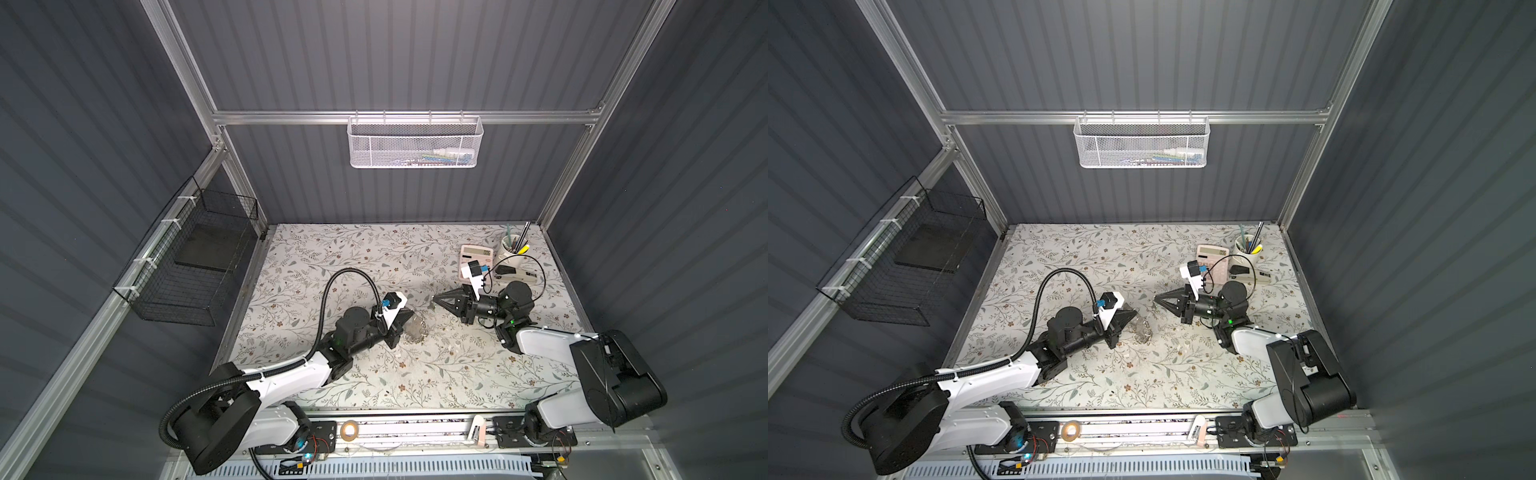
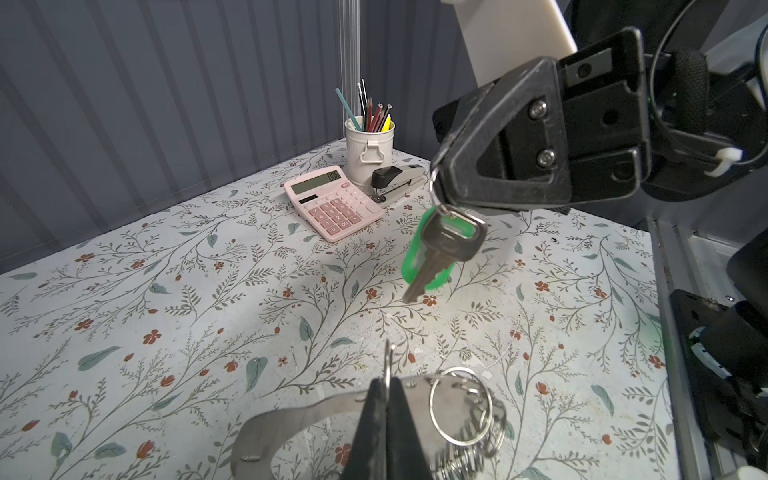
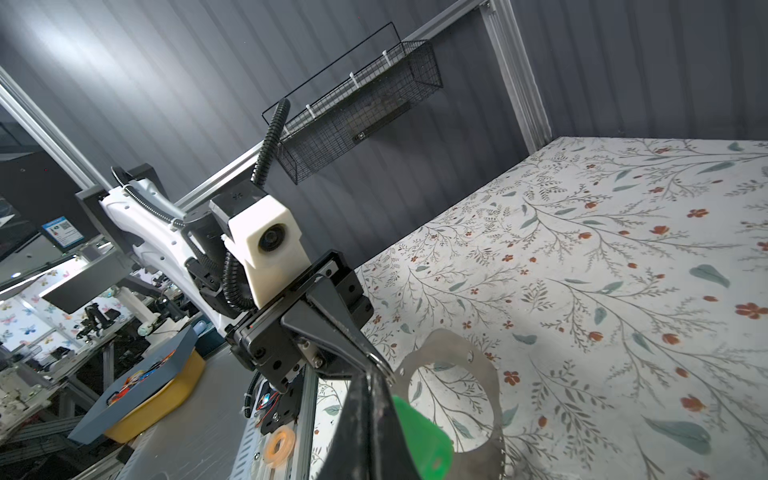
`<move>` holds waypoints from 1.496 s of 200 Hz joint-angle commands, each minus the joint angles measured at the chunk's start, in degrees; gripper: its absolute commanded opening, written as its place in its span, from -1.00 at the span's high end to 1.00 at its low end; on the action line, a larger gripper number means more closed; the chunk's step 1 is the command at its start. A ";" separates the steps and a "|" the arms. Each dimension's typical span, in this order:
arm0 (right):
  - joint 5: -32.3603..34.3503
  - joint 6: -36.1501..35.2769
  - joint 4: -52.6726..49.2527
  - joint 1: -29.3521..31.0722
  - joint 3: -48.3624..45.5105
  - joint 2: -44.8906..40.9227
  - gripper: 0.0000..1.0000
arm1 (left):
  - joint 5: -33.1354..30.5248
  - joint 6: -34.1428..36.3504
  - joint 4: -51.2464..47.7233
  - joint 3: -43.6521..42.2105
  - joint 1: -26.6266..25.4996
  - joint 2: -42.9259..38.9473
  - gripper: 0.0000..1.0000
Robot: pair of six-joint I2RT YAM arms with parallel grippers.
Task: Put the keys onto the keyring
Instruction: 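Bring the key's ring to the split ring held by the left gripper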
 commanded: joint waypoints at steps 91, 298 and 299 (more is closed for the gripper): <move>2.58 -1.51 -3.20 1.29 1.78 2.76 1.00 | 0.98 2.70 -0.20 4.77 -0.13 2.98 1.00; 15.95 -16.50 -27.95 7.47 4.49 -3.99 1.00 | 2.65 0.37 -0.79 6.46 -0.19 4.49 1.00; 16.02 -16.54 -27.97 7.47 4.49 -3.98 1.00 | 2.65 0.41 -0.76 6.43 -0.16 4.49 1.00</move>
